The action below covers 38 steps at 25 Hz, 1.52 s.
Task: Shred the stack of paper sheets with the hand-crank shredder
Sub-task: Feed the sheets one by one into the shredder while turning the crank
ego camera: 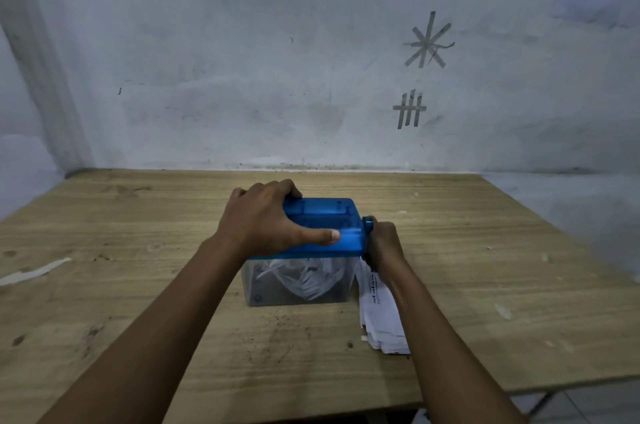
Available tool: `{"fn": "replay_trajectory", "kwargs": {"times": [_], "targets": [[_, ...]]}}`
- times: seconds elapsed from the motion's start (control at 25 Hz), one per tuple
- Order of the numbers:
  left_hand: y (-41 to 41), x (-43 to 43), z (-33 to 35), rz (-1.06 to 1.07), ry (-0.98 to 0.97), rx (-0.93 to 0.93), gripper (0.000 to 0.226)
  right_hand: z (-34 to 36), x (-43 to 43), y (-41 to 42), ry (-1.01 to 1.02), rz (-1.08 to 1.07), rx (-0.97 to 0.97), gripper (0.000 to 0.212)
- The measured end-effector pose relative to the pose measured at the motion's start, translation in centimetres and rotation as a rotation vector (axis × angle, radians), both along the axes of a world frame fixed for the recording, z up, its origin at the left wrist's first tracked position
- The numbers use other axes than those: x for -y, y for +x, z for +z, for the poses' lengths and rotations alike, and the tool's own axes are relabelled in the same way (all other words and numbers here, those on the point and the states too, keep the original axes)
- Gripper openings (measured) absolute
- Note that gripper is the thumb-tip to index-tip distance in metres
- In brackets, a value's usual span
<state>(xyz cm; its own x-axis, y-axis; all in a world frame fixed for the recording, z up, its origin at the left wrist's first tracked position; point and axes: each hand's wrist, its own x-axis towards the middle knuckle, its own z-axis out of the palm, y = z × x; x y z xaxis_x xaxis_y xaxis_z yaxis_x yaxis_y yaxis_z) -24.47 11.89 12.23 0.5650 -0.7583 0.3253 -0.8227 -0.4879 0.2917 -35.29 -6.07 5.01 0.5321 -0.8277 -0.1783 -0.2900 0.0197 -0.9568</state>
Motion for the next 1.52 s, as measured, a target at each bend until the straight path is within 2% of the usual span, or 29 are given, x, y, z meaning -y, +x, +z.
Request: {"fn": "replay_trajectory", "kwargs": {"times": [0.04,0.2,0.32,0.4,0.48,0.56,0.64,0.68,0.76,0.96,1.08,1.28,1.52], "targets": [[0.1,0.0,0.0,0.003,0.003,-0.001,0.107,-0.4,-0.5,-0.7,-0.105,0.003,-0.039,0.027],[0.4,0.1,0.0,-0.018,0.007,-0.010,0.108,-0.4,-1.7,-3.1,-0.154,0.004,-0.006,0.035],[0.6,0.1,-0.1,-0.047,0.024,-0.007,0.108,0.2,-2.0,-4.3,-0.316,0.057,-0.077,0.040],[0.6,-0.1,-0.1,-0.059,0.030,0.003,0.109,0.2,-2.3,-5.4,-0.380,-0.013,-0.063,0.047],[0.6,-0.1,-0.1,-0.059,0.033,0.011,0.111,-0.6,-1.9,-6.8,-0.403,-0.130,-0.054,0.045],[0.5,-0.2,-0.1,-0.055,0.027,0.002,0.111,-2.0,-0.8,-8.1,-0.454,-0.223,-0.242,0.041],[0.5,-0.3,-0.1,-0.046,0.011,-0.016,0.111,-3.4,-0.5,-9.1,-0.515,-0.210,-0.545,0.054],[0.6,-0.3,-0.1,-0.040,0.001,-0.028,0.111,-4.0,-0.4,-9.3,-0.534,-0.187,-0.606,0.059],[0.6,-0.4,-0.2,-0.028,-0.014,-0.050,0.112,-4.2,-0.6,-9.4,-0.532,-0.179,-0.562,0.054],[0.5,-0.4,-0.3,-0.029,-0.039,-0.074,0.114,-3.9,-0.1,-9.7,-0.418,-0.269,-0.330,0.026],[0.5,-0.4,-0.3,-0.023,-0.044,-0.084,0.113,-4.0,0.2,-9.9,-0.436,-0.262,-0.272,0.015],[0.4,-0.3,-0.3,-0.026,-0.044,-0.092,0.115,-3.5,0.0,-10.3,-0.478,-0.250,-0.177,0.018],[0.4,-0.4,-0.3,-0.031,-0.045,-0.084,0.116,1.3,-0.4,-10.0,-0.502,-0.183,0.114,0.015]]}}
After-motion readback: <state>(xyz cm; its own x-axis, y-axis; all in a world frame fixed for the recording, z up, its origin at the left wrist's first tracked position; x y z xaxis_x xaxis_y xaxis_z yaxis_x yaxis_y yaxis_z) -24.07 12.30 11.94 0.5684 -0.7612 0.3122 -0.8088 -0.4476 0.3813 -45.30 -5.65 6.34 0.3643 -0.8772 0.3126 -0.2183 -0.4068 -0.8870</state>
